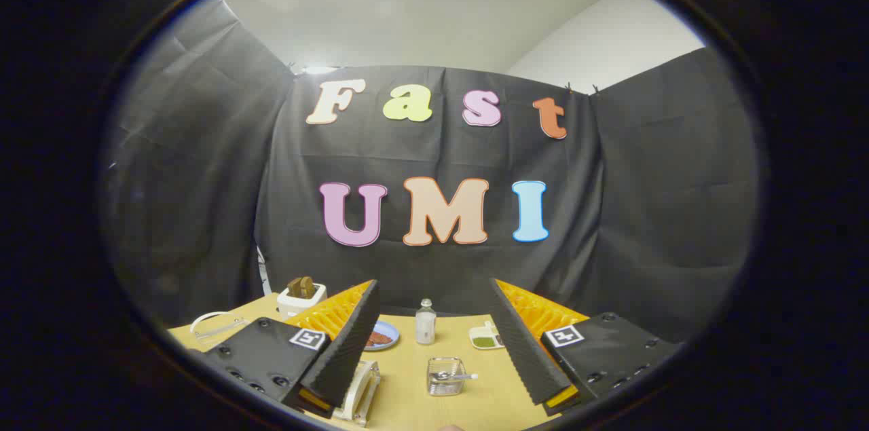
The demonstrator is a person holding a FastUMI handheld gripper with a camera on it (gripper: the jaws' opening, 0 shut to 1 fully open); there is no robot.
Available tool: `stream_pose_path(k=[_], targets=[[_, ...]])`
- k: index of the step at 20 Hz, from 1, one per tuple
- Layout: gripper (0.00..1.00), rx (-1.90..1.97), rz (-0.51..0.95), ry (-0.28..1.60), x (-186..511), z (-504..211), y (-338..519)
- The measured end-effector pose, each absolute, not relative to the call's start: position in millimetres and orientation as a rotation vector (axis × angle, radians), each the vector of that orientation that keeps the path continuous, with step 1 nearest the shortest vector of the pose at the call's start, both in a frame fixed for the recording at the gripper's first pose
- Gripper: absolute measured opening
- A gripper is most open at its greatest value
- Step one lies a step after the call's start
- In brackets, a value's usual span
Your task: Take the plate from the dish rack, then take the spoon from the basket and place it into the plate.
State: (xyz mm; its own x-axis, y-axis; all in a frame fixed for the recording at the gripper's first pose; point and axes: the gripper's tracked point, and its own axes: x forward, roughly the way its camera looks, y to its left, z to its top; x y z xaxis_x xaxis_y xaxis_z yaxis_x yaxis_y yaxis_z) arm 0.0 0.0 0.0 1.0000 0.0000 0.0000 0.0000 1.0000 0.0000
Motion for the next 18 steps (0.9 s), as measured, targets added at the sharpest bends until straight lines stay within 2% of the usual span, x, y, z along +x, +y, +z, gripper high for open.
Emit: stream_pose_path(k=[18], targets=[[1.0,-0.019,-0.011,0.009,-0.6,-6.6,1.1]])
